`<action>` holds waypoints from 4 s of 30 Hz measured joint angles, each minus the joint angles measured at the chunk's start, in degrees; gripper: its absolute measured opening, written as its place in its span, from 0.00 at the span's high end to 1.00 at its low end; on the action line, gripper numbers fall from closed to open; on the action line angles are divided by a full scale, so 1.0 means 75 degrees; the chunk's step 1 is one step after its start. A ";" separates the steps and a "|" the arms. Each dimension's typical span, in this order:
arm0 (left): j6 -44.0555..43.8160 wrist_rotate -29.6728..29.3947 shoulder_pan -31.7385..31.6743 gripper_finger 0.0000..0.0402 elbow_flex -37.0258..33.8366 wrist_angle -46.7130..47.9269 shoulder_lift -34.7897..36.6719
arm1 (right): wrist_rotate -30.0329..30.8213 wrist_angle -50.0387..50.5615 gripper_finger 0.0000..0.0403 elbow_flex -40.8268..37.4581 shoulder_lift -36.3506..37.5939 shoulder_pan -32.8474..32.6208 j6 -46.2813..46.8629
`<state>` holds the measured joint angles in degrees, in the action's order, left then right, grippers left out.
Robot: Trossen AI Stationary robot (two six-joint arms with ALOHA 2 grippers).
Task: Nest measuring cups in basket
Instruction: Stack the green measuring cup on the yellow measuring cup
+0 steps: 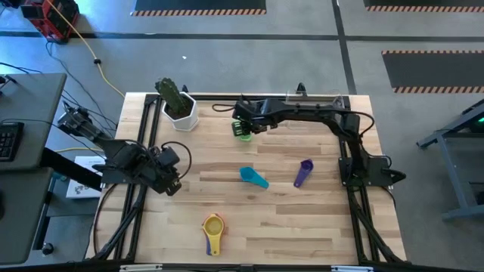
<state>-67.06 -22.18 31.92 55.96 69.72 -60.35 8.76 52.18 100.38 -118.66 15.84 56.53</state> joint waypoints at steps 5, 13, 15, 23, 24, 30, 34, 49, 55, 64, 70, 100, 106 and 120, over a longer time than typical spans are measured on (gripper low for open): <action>0.0163 0.0004 -0.0154 0.78 0.0000 0.0001 0.0188 | -0.0058 -0.0042 0.62 0.0000 -0.0322 -0.0015 0.0412; 0.0585 0.0004 -0.0256 0.78 0.0000 -0.0003 0.0307 | -0.0177 0.0034 0.62 0.0000 -0.0822 -0.0063 0.0943; 0.0745 0.0005 -0.0256 0.78 0.0000 -0.0011 0.0303 | -0.0175 0.0035 0.62 0.0000 -0.0921 -0.0064 0.1072; 0.1174 0.0006 -0.0254 0.78 0.0000 -0.0009 0.0300 | -0.0052 -0.0025 0.64 0.0000 -0.1094 -0.0012 0.1265; 0.1229 0.0006 -0.0253 0.78 0.0000 -0.0009 0.0302 | -0.0050 -0.0025 0.66 0.0000 -0.1094 -0.0009 0.1267; 0.1500 0.0008 -0.0253 0.78 0.0000 -0.0009 0.0301 | -0.0032 -0.0022 0.85 0.0000 -0.1094 -0.0009 0.1267; 0.1521 0.0007 -0.0253 0.78 0.0000 -0.0006 0.0299 | 0.0133 -0.0022 0.98 0.0000 -0.1094 -0.0010 0.1208; 0.1630 0.0387 -0.0253 0.78 0.0000 -0.0008 0.0302 | -0.0409 0.0085 0.99 0.0009 -0.1053 -0.0446 0.0004; 0.1562 0.0481 -0.0252 0.78 0.0000 -0.0012 0.0300 | -0.0105 0.0448 1.00 0.0343 -0.0943 -0.0958 -0.0375; 0.1084 0.0505 -0.0253 0.78 0.0000 -0.0011 0.0301 | 0.0017 0.0704 1.00 0.1529 -0.0928 -0.1578 -0.1627; 0.0399 0.0925 -0.0253 0.78 0.0000 -0.0012 0.0301 | -0.0106 0.0713 1.00 0.2273 -0.0922 -0.2029 -0.2884; -0.2052 0.1655 -0.0250 0.78 0.0000 -0.0074 0.0300 | -0.1436 -0.2157 1.00 0.2617 -0.1065 -0.4129 -0.7746; -0.2055 0.1406 -0.0253 0.78 0.0000 -0.0070 0.0300 | -0.1823 -0.2633 1.00 0.2617 -0.1318 -0.4350 -0.8517; -0.2247 0.1396 -0.0253 0.78 0.0003 -0.0129 0.0285 | -0.2148 -0.2856 1.00 0.2614 -0.1925 -0.4530 -0.8609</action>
<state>-83.91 -11.71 30.02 55.99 68.75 -58.22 -7.35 30.76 119.99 -133.10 -18.14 -8.03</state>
